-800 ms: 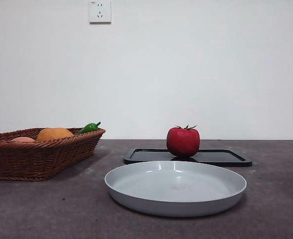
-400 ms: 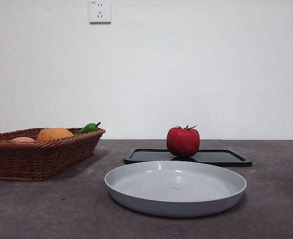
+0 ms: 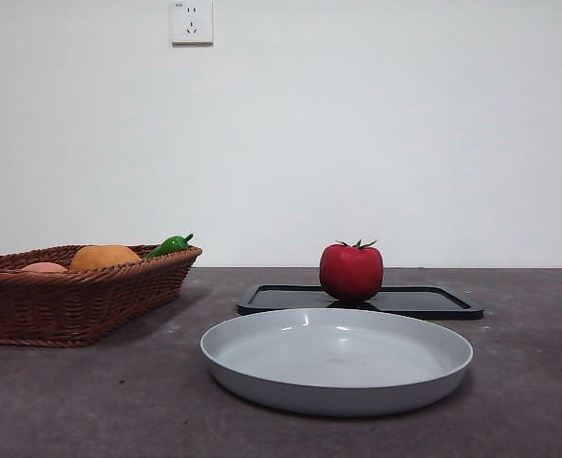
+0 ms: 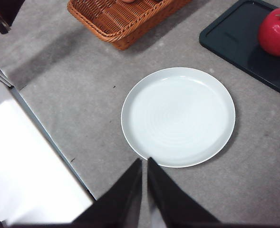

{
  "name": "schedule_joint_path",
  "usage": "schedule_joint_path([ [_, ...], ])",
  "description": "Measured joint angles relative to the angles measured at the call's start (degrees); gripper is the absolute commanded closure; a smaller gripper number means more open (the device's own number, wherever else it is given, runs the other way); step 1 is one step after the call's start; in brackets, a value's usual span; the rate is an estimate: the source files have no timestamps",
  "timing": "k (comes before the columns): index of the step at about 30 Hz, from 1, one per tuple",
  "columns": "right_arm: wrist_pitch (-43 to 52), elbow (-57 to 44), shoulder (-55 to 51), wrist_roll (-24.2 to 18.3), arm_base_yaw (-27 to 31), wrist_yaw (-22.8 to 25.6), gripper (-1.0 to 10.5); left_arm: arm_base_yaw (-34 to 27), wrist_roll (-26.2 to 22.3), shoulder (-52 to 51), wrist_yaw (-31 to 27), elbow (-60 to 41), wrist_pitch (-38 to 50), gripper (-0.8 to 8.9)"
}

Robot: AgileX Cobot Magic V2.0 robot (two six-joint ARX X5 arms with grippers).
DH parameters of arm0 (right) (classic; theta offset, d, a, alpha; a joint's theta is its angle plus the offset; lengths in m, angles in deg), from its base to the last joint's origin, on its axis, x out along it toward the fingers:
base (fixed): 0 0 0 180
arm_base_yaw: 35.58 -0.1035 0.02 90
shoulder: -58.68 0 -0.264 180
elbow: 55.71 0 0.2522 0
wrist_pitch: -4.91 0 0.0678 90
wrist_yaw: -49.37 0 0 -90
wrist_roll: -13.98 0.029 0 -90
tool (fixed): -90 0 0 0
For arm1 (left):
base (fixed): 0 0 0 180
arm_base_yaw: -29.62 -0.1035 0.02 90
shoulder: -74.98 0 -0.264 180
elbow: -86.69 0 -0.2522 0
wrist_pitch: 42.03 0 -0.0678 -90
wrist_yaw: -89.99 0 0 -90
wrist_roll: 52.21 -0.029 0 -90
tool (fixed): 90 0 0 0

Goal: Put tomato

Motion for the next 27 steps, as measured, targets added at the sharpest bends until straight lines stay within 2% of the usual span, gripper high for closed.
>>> schedule_joint_path([
  [4,0.0,0.0,0.0,0.0,0.0,0.0,9.4,0.0,0.0,0.0,0.0,0.0,-4.5,8.06],
  [10,0.1,0.0,0.0,0.0,0.0,0.0,9.4,0.0,1.5,0.0,-0.1,0.0,-4.5,8.06],
  [27,0.3,0.0,0.0,0.0,0.0,0.0,9.4,0.0,1.7,0.0,-0.1,0.0,-4.5,8.06],
])
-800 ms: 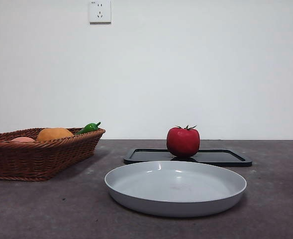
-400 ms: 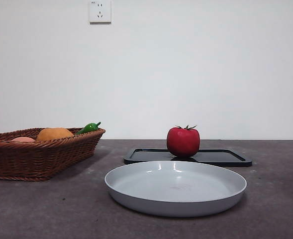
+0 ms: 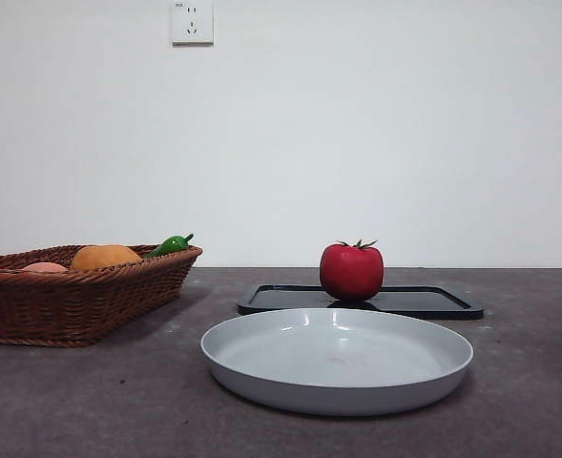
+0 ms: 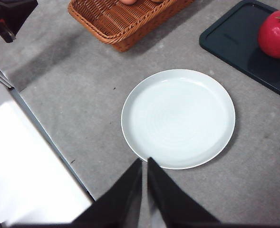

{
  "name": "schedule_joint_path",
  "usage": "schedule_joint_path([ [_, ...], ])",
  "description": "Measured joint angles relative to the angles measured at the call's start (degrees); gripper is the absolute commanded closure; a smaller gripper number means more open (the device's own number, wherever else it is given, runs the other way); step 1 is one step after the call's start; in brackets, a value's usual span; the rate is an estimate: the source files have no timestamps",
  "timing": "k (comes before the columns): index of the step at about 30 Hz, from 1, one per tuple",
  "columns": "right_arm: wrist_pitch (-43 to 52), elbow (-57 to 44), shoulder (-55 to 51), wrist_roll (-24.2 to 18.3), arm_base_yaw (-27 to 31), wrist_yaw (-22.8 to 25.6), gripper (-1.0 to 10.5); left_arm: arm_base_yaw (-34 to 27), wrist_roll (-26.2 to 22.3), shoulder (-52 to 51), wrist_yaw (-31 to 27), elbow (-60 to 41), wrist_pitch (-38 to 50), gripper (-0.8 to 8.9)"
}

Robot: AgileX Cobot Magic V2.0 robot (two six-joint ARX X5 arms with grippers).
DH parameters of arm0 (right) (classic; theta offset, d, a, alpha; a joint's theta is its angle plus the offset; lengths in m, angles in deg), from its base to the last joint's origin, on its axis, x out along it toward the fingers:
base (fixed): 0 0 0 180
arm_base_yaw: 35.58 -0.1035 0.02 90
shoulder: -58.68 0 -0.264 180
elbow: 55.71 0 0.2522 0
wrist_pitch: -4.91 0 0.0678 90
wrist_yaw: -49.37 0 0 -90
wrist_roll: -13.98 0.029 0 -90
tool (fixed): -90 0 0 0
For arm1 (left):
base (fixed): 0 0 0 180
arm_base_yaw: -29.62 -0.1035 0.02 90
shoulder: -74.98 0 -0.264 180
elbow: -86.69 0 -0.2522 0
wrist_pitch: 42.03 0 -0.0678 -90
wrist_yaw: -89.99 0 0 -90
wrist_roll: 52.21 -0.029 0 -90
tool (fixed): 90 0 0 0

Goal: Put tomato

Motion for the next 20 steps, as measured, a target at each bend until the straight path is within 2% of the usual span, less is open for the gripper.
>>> schedule_joint_path([
  [7,0.1,0.0,-0.2,-0.2,0.2,0.2,9.4,0.0,0.0,0.0,0.0,0.0,0.0,8.05],
  [10,0.9,0.0,-1.4,-1.4,2.9,0.5,9.4,0.0,0.0,0.0,0.0,0.0,0.0,8.06],
  [14,7.1,-1.9,-5.2,-2.0,11.0,0.4,9.4,0.0,0.0,0.0,0.0,0.0,0.0,8.06],
  [20,19.1,-11.3,-14.5,-2.2,25.4,0.1,9.4,0.0,0.0,0.0,0.0,0.0,0.0,8.06],
])
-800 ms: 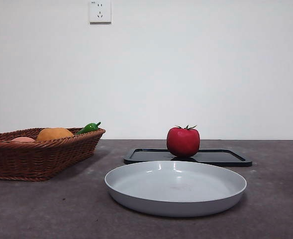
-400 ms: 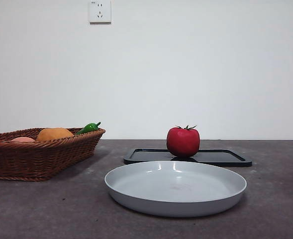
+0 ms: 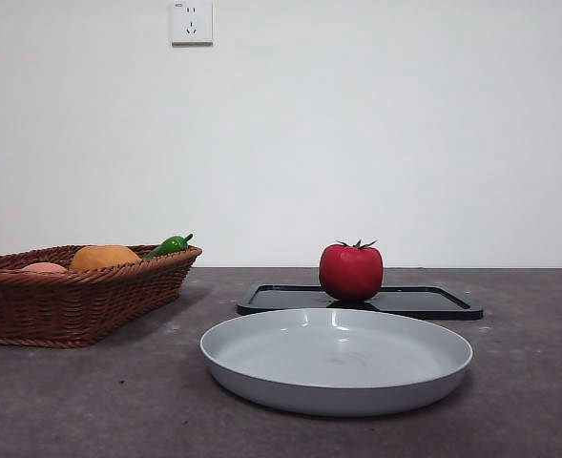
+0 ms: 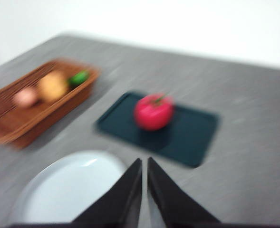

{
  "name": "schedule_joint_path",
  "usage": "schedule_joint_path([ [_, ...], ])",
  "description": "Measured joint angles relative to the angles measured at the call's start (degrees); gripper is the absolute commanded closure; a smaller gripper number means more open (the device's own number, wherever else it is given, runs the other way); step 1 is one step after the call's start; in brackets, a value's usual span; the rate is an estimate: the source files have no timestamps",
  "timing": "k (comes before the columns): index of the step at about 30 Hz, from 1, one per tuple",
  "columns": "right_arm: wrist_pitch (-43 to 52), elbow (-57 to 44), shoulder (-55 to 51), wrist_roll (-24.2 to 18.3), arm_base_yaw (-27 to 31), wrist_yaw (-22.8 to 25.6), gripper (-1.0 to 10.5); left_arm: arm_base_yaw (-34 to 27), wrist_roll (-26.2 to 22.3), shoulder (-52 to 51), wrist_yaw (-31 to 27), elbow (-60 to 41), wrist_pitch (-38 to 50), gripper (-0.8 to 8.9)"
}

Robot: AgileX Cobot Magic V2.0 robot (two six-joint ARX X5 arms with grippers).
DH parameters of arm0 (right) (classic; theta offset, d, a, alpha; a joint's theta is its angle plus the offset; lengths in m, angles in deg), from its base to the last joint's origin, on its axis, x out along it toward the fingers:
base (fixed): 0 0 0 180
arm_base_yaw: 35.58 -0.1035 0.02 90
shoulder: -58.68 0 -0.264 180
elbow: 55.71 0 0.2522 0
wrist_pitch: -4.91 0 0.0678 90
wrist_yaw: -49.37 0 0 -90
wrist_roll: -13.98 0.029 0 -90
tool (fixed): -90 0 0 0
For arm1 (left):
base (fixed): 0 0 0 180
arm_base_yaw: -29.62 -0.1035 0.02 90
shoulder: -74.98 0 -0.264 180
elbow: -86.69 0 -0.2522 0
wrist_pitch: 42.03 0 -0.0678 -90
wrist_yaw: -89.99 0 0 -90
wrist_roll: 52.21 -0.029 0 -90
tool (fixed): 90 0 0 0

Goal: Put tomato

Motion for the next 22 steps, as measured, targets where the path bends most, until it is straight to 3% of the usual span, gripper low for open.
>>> schedule_joint_path([
  [6,14.6,-14.2,-9.6,0.0,7.9,0.5,9.4,0.0,0.0,0.0,0.0,0.0,0.0,8.06],
  [10,20.0,-22.5,-15.3,0.0,9.3,4.7,9.4,0.0,0.0,0.0,0.0,0.0,0.0,8.06],
  [16,21.3,-31.3,-21.3,0.0,9.4,10.2,9.4,0.0,0.0,0.0,0.0,0.0,0.0,8.06],
  [22,21.4,-36.0,-23.7,0.0,9.4,10.4,9.4,0.0,0.0,0.0,0.0,0.0,0.0,8.06],
])
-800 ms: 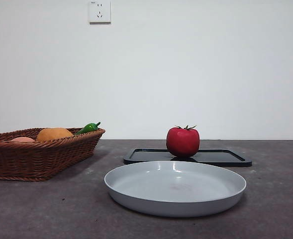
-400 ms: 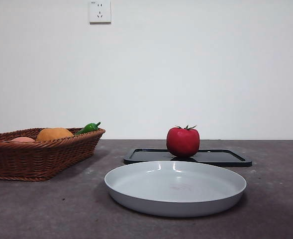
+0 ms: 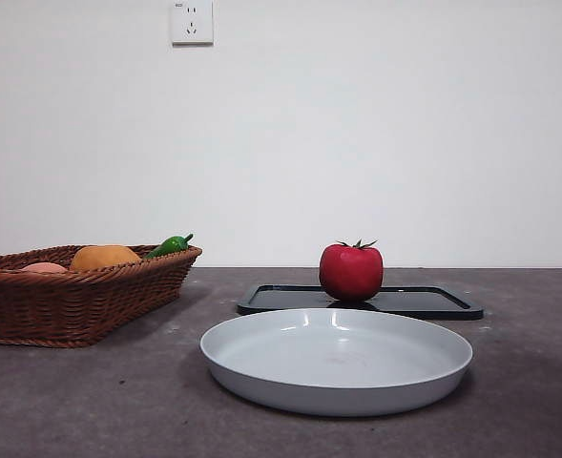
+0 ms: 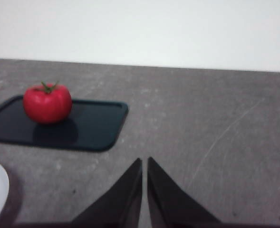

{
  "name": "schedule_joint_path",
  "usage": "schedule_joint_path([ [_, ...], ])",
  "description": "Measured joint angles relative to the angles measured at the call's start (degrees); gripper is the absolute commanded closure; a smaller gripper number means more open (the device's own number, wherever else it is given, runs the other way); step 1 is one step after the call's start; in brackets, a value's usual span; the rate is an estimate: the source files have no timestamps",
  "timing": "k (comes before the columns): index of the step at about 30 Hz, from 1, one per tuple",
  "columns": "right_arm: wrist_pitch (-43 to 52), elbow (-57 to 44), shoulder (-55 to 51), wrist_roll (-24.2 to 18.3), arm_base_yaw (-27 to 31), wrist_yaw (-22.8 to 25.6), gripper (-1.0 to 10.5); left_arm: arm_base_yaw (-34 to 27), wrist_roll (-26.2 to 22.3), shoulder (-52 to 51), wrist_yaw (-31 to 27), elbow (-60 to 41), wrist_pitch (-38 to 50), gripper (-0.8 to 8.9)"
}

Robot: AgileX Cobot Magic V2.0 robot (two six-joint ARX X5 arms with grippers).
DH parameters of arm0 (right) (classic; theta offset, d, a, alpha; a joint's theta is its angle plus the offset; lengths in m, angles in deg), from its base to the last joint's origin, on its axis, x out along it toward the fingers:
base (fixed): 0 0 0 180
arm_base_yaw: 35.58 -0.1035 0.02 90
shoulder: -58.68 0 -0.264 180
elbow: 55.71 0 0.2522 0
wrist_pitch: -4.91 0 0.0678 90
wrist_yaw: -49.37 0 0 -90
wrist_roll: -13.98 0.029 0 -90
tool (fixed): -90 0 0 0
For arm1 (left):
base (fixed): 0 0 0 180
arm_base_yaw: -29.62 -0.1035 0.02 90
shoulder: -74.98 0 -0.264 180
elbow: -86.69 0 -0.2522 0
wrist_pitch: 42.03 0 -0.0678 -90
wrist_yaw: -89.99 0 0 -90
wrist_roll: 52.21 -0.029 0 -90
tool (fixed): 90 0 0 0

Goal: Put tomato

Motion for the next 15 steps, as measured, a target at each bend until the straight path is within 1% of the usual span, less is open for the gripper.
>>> schedule_joint_path([
  [6,-0.4,-2.5,0.0,0.6,0.0,0.0,9.4,0.0,0.0,0.0,0.0,0.0,0.0,8.05],
  [15,-0.2,-2.5,0.0,1.1,0.1,0.0,9.4,0.0,0.0,0.0,0.0,0.0,0.0,8.06],
])
